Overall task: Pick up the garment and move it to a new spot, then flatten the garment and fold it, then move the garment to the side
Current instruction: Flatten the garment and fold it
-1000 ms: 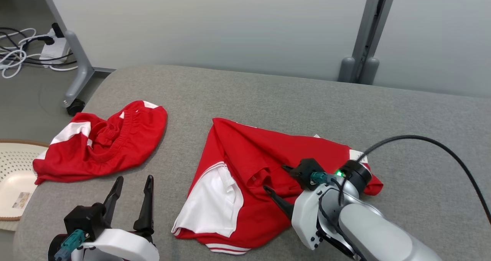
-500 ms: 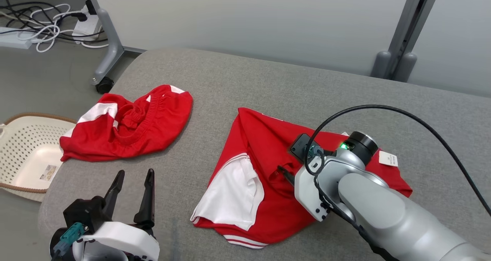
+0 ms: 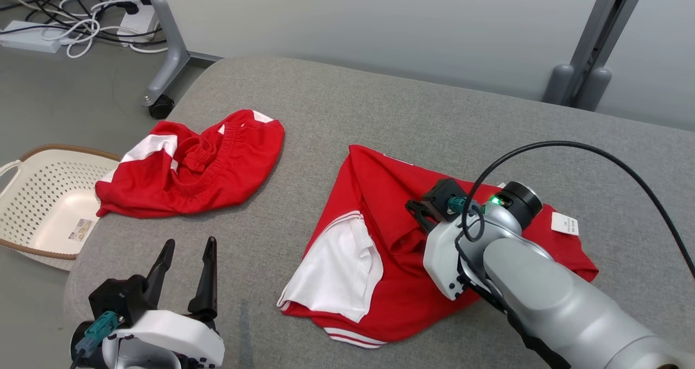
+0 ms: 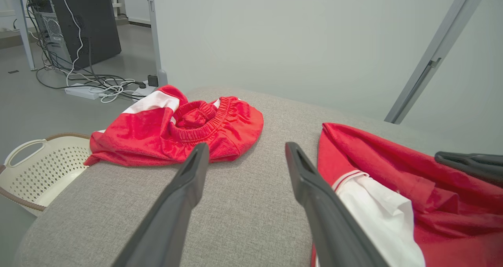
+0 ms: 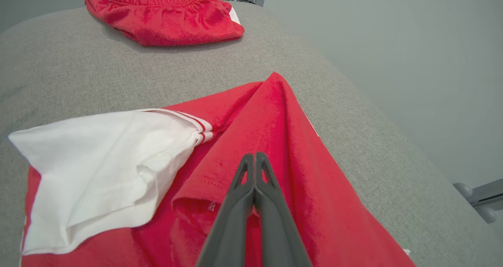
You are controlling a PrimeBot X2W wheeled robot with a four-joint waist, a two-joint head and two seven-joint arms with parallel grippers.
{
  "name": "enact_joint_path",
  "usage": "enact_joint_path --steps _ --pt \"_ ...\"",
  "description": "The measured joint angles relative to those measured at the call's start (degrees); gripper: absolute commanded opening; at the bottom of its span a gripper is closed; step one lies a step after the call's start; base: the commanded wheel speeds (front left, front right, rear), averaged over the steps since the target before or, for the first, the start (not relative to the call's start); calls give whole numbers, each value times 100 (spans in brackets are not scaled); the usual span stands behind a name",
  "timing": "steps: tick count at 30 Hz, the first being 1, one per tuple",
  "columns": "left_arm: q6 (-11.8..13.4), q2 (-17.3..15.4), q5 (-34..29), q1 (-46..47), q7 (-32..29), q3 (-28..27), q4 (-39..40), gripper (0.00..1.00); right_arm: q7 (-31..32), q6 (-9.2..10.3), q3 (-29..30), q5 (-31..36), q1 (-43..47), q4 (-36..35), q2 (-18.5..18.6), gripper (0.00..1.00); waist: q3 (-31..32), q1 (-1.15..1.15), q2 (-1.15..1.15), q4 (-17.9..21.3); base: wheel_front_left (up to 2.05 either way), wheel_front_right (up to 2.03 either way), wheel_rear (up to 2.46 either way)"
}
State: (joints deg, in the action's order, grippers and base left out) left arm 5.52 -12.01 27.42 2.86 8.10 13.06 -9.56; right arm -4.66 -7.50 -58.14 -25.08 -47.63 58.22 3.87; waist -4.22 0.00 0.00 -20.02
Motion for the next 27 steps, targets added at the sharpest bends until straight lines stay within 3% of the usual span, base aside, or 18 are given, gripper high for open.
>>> enact_joint_path --steps 10,16,17,18,23,27 --pt "33 -62 33 -5 -16 8 -18 100 -806 0 199 -376 -79 157 -23 0 149 0 0 242 0 0 0" --pt "89 -115 35 -65 -37 -4 55 100 -987 0 513 -583 147 -29 261 0 247 0 0 462 0 0 0" --pt "110 -120 36 -91 -51 -3 67 100 -1002 0 592 -635 194 -101 294 46 258 0 0 504 0 0 0" --pt "111 -124 36 -111 -53 -3 71 100 -1005 1 647 -642 249 -169 325 100 266 0 0 543 0 0 0" --pt "137 -136 41 -118 -102 20 152 100 -1027 0 747 -687 531 -553 301 100 274 0 0 674 0 0 0" --pt "138 -134 42 -105 -110 68 172 100 -689 0 285 -840 610 -788 151 100 224 0 0 622 0 0 0"
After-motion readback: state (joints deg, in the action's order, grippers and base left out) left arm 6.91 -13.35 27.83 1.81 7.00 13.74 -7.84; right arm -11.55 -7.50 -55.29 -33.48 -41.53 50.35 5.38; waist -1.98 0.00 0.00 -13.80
